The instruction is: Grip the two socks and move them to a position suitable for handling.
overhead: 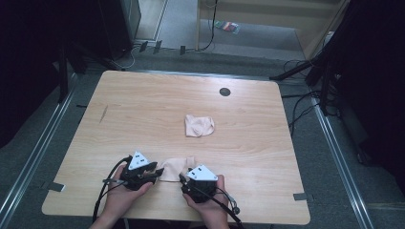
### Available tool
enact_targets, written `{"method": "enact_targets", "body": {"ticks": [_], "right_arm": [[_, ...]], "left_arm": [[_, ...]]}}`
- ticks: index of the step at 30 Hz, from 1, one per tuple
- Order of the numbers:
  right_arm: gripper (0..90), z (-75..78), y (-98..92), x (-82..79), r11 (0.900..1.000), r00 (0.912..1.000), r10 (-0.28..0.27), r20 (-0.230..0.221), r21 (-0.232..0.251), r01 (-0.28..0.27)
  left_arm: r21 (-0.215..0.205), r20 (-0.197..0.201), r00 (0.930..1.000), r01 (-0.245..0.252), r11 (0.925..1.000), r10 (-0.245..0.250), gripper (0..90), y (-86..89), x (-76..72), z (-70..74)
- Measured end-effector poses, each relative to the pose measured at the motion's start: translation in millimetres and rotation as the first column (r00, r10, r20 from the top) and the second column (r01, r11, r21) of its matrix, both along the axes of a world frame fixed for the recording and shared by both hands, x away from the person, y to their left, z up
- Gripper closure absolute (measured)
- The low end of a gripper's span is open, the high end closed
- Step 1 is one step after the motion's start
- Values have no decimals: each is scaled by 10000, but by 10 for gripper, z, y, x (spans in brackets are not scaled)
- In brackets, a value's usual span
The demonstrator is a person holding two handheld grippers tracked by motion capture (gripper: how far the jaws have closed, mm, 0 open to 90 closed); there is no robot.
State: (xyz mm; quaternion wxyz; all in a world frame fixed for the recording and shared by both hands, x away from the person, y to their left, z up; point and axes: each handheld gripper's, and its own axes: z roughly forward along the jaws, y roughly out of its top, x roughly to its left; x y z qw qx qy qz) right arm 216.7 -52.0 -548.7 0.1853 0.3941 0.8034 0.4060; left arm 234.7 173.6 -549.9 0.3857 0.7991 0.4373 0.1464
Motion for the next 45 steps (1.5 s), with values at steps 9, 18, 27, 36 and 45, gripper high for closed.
{"method": "enact_targets", "body": {"ticks": [9,18,27,36,45], "right_arm": [[889,86,-266,101,9941,9950,-994,-16,432,994],[900,174,-605,225,9673,9810,-1749,-834,1714,1871],[897,105,-702,217,9536,9662,-1992,-1636,1948,2295],[749,138,-839,250,9271,9503,-2804,-1357,2182,3047],[568,38,-566,401,9680,9731,-1766,-1479,1528,1989]], "left_arm": [[226,103,9999,83,9997,-85,872,-2,-16,24],[-453,19,10000,-97,9989,98,897,182,-1,110],[-297,-54,9993,365,9989,-367,900,212,-51,94],[-391,120,9979,637,9972,-632,890,179,-101,77],[-291,58,9979,650,9975,-649,885,161,-80,44]]}}
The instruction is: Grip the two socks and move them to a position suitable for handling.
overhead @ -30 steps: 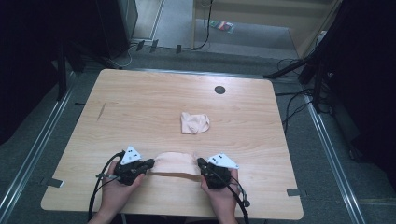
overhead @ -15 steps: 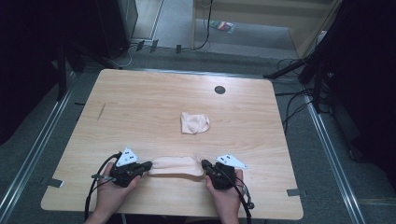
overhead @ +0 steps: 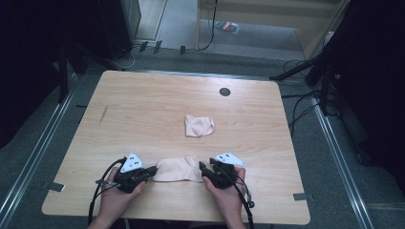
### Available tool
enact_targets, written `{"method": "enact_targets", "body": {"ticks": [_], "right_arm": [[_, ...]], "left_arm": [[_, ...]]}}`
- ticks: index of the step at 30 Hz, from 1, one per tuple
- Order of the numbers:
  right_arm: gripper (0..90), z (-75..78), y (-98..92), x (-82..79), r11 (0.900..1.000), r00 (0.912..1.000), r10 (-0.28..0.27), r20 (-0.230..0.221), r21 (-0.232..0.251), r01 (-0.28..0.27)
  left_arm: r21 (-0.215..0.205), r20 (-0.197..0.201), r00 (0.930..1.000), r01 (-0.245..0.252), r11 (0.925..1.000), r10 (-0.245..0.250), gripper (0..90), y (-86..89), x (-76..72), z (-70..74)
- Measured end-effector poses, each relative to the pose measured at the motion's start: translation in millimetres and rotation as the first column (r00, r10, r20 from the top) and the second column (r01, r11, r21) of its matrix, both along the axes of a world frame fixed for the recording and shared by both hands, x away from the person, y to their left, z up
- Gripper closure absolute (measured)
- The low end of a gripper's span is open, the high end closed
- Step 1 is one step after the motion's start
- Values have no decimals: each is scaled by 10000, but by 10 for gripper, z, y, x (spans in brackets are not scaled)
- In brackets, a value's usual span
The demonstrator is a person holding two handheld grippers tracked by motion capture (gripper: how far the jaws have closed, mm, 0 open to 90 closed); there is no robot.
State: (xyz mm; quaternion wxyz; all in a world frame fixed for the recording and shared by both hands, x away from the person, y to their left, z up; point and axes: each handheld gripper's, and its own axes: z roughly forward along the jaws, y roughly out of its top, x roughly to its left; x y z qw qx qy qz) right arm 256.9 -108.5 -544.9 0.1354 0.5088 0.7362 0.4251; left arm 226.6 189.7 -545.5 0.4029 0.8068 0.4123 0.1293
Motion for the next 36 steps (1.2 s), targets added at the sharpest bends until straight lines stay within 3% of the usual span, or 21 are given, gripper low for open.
{"method": "enact_targets", "body": {"ticks": [2,5,8,13,16,18,20,22,25,26,27,30,33,34,36], "right_arm": [[608,-18,16,16,9998,9998,173,-121,-84,-174],[852,-42,32,13,9985,9992,331,-243,-417,-341],[877,11,-47,-8,9997,9992,144,-377,-215,-152],[887,77,-200,-70,9992,9985,-143,-531,-382,123],[885,80,-209,-94,9989,9982,20,-596,-475,-48],[851,64,-186,-90,9983,9947,537,-877,-200,-556],[619,60,-147,-101,9984,9950,509,-854,-221,-530],[505,95,-127,-108,9990,9979,415,-498,-152,-423],[487,134,-124,-108,9996,9994,275,-207,-109,-277],[489,151,-141,-99,9998,9999,98,61,-162,-97],[489,151,-154,-87,10000,9999,40,138,-90,-39],[483,160,-179,-68,9999,9996,-113,264,-27,113],[433,182,-188,-27,9996,9979,-228,600,-143,237],[426,191,-185,-15,9994,9978,-244,621,-224,258],[426,214,-196,23,9993,9972,-323,678,-148,334]], "left_arm": [[-8,15,10000,23,10000,-23,886,-3,-3,0],[38,48,10000,-8,10000,7,891,5,-5,16],[9,-76,10000,-48,10000,48,897,48,2,32],[102,-239,9997,-30,9999,33,900,99,-8,69],[30,-304,9991,304,9995,-303,900,82,-21,55],[-181,-331,9964,778,9968,-783,870,56,-34,13],[-456,-128,9980,609,9971,-615,628,49,-36,-3],[-592,134,9989,448,9972,-441,496,59,-33,14],[-876,441,9989,177,9960,-139,400,88,-12,24],[-1132,718,9972,-149,9935,231,350,131,23,25],[-1132,718,9972,-149,9935,231,309,131,23,25],[-1474,899,9925,-691,9867,830,256,211,83,38],[-1855,860,9865,-1218,9751,1396,162,334,153,55],[-2072,893,9802,-1551,9659,1765,147,430,200,64],[-2277,943,9720,-1895,9551,2153,137,528,245,66]]}}
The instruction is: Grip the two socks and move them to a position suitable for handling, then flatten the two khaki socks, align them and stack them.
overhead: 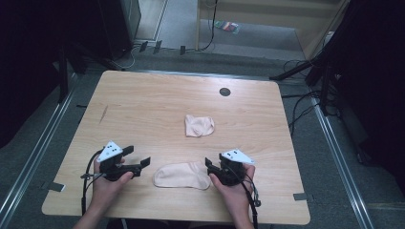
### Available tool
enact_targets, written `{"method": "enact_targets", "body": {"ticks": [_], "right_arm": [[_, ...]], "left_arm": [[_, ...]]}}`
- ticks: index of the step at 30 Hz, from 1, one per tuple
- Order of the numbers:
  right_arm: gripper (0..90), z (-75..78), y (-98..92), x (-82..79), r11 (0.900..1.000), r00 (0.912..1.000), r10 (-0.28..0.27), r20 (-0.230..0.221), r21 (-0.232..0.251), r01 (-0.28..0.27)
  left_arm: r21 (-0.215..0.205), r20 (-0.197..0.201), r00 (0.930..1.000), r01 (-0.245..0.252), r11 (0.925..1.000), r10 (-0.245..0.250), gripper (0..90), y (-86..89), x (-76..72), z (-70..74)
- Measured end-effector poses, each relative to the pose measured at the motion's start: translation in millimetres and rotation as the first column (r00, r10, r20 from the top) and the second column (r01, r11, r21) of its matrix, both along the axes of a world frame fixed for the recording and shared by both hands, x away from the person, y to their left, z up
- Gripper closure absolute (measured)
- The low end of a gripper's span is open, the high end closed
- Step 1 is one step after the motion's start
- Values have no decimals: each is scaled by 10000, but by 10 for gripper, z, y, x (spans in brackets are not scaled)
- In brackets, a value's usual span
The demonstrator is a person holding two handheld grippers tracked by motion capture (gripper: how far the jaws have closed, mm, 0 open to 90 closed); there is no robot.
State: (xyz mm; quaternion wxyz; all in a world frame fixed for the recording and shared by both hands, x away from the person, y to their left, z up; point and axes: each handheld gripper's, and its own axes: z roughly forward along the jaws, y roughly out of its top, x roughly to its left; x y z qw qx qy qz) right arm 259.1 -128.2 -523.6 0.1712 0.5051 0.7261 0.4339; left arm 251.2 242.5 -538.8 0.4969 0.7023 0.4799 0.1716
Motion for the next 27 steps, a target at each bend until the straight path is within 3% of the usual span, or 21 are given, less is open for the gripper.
{"method": "enact_targets", "body": {"ticks": [3,7,11,15,18,20,25,27], "right_arm": [[426,39,-8,50,10000,9999,-39,125,50,39],[429,182,45,260,9998,9990,-74,434,-157,81],[449,275,80,445,9997,9980,-10,632,-240,26],[550,356,130,718,9995,9978,303,592,8,-304],[650,332,182,945,9990,9983,447,378,3,-447],[669,311,200,1000,9989,9985,459,302,-24,-458],[666,157,352,1315,9978,9982,591,-89,-304,-593],[662,134,378,1356,9974,9979,631,-111,-340,-634]], "left_arm": [[-85,93,9993,-372,9993,373,135,88,34,-14],[-62,-178,9969,-770,9970,769,134,153,78,-70],[106,-209,9975,-674,9977,676,135,121,80,-89],[149,-417,9967,-688,9975,693,135,102,103,-114],[164,-481,9966,-665,9976,673,137,88,107,-122],[231,-488,9967,-641,9977,652,138,86,107,-122],[241,-509,9967,-616,9978,628,140,83,108,-126],[243,-513,9967,-612,9978,624,141,87,111,-126]]}}
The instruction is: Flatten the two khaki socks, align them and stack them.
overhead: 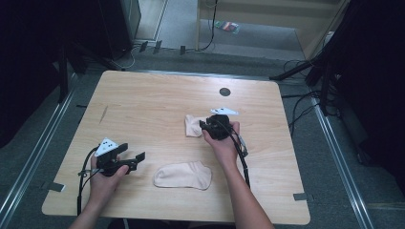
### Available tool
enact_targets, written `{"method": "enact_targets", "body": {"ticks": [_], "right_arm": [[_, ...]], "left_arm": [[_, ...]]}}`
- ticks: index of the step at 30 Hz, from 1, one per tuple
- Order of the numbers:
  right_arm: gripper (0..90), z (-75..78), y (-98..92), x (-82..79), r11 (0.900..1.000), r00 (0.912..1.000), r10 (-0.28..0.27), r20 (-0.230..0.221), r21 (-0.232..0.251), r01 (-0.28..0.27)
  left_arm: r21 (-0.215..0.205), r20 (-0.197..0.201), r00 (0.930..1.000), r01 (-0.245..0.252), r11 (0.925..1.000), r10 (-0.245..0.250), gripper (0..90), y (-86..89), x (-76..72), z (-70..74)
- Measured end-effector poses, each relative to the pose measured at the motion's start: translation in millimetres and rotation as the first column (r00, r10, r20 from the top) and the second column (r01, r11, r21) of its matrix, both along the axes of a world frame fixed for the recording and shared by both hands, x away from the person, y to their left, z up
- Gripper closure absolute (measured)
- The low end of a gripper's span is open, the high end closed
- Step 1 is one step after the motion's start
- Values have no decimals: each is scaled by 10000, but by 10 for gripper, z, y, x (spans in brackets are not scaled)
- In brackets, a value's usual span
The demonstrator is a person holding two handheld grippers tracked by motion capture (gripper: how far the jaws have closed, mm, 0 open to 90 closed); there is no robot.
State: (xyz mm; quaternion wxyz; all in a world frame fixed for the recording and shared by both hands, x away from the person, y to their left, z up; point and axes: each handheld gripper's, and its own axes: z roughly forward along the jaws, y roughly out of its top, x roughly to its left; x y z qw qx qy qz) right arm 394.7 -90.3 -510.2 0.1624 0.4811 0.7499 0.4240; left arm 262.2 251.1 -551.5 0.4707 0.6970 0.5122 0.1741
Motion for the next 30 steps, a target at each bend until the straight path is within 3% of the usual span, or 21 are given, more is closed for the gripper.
{"method": "enact_targets", "body": {"ticks": [5,8,10,11,13,14,15,16,17,20,22,24,25,26,30], "right_arm": [[554,-129,127,170,9999,9998,97,-149,-102,-99],[476,-207,220,257,9989,9994,11,-342,-472,-27],[481,-227,239,270,9983,9993,21,-366,-582,-42],[534,-263,271,284,9960,9991,14,-430,-892,-52],[628,-295,300,283,9942,9986,-13,-534,-1070,-44],[628,-295,300,283,9942,9986,-13,-534,-1070,-44],[754,-302,316,267,9914,9988,-18,-491,-1309,-46],[754,-302,316,267,9914,9988,-18,-491,-1309,-46],[842,-270,319,251,9923,9990,4,-455,-1234,-60],[857,-215,338,232,9945,9992,98,-399,-1036,-139],[864,-87,412,180,9945,9991,422,-107,-957,-431],[866,-33,448,161,9947,9987,511,-89,-889,-517],[867,87,539,121,9942,9969,789,57,-742,-783],[867,87,539,121,9942,9969,789,57,-742,-783],[867,376,766,13,9877,9863,1534,607,-398,-1512]], "left_arm": [[30,-6,10000,1,10000,-1,142,0,3,-1],[0,-14,10000,-38,10000,38,143,-2,7,-3],[-15,-12,10000,-47,10000,47,143,-3,7,-4],[-18,-11,10000,-51,10000,51,143,-2,8,-4],[-32,-3,10000,-64,10000,64,143,-2,8,-4],[-32,-3,10000,-64,10000,64,144,-2,8,-4],[-30,-18,10000,-79,10000,79,144,-1,8,-3],[-30,-18,10000,-79,10000,79,144,-1,8,-3],[-18,4,10000,-89,10000,89,144,-1,9,-3],[1,7,10000,-87,10000,87,144,-1,9,-3],[4,26,9999,-98,10000,98,144,-3,9,-2],[7,29,9999,-107,9999,107,144,-3,9,-2],[-12,38,9999,-105,9999,105,144,-3,9,-1],[-12,38,9999,-105,9999,105,144,-3,9,-1],[-57,93,9999,-106,9999,107,144,0,4,0]]}}
